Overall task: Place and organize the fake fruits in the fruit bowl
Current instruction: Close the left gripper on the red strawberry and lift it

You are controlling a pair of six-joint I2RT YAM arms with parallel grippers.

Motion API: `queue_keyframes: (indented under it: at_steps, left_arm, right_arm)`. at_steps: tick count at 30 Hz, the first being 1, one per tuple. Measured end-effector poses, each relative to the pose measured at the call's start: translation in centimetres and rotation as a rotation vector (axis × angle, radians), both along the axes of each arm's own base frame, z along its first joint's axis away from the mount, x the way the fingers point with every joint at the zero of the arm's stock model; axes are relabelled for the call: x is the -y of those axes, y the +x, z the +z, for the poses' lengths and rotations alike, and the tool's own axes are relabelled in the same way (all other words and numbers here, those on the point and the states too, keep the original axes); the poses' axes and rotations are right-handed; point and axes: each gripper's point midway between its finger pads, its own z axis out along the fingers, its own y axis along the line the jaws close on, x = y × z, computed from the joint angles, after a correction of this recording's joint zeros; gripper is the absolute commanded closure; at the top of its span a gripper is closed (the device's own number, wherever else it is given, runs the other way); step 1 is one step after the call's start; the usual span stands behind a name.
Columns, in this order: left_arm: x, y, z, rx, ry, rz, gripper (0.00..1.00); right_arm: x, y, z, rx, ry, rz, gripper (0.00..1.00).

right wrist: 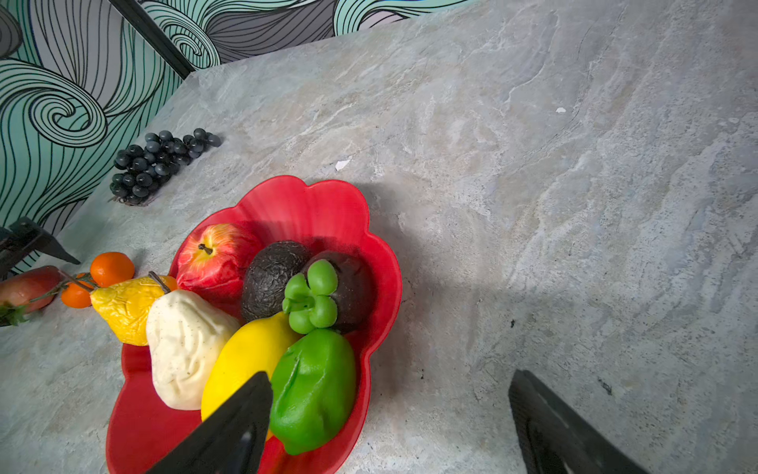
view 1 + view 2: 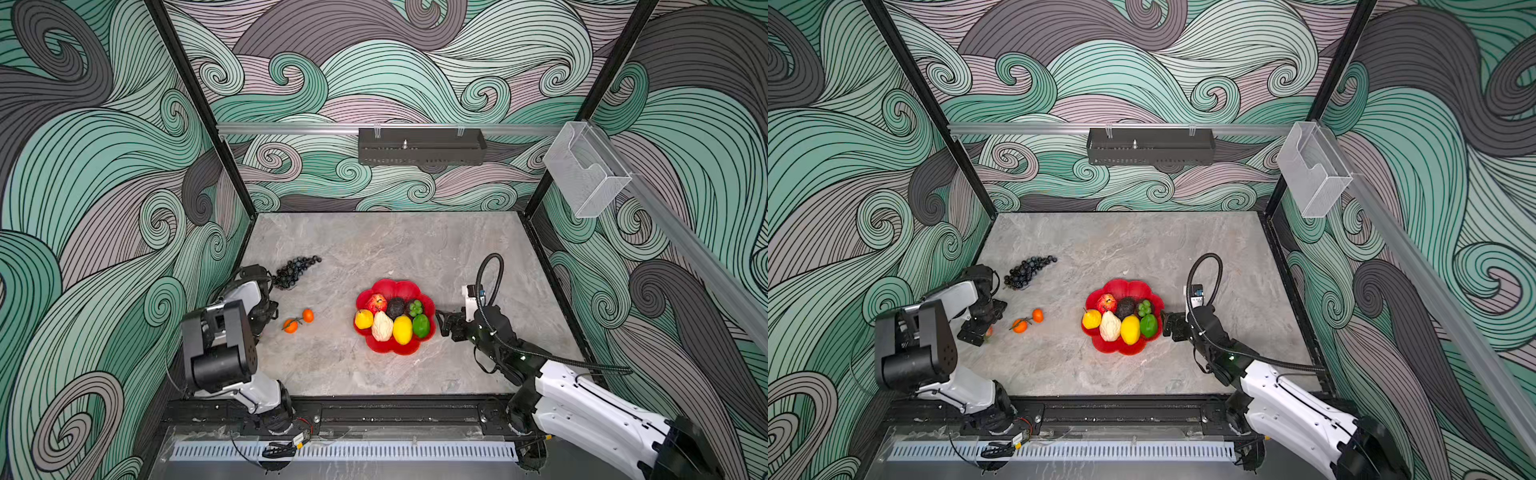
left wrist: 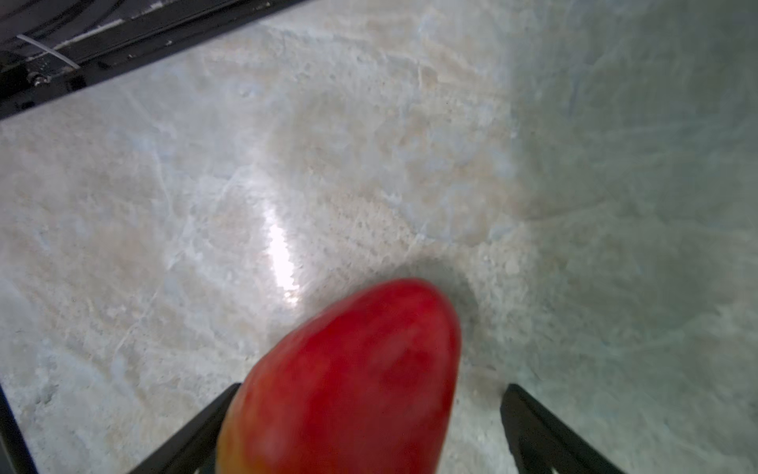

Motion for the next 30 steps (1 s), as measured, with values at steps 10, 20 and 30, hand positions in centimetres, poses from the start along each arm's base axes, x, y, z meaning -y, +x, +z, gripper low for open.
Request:
queue_keyframes:
  at_steps: [10,20,30]
  left_arm:
    - [-0.1,0.7,-0.3,0.032,-0.012,0.007,0.23]
    - [1.4,1.1,-0.1,0.056,-0.016,-0.052,0.27]
    - [1.9,0.8,0.0,0.069,-0.015,-0.083,0.09]
  right_arm:
    - [0.1,0.1,-0.1,0.000,-0.001,-0.006,0.09]
    - [0.3,0.3,-1.9,-0.034,-0.037,-0.022,0.09]
    - [0.5,0.3,-3.5,-0.079,-0.069,-0.035,0.09]
